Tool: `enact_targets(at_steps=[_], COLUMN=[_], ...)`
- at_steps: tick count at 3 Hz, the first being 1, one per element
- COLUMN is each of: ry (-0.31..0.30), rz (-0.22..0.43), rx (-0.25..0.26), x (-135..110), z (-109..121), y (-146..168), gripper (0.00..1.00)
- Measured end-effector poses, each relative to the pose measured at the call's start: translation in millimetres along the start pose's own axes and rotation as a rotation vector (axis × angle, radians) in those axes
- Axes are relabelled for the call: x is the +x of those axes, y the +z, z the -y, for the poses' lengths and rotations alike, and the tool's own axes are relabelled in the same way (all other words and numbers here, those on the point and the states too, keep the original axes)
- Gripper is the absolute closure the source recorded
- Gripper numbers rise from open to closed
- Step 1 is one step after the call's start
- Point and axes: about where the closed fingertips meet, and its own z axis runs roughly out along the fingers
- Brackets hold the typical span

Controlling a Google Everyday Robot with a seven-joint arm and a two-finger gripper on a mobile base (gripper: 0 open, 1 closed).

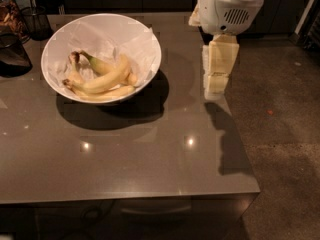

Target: Pick banana from white bowl

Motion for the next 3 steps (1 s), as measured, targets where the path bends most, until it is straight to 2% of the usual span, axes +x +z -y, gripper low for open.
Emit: enact_targets(at_steps=[1, 2, 3], ry=[-0.035, -0.129, -0.241], rz=[0.037, 0.053, 0.059], rx=[0.026, 0.023, 0.008], x=[-9, -30, -63], z=[20, 52, 74], y=[12, 32, 47], gripper=[0.00, 0.00, 0.00])
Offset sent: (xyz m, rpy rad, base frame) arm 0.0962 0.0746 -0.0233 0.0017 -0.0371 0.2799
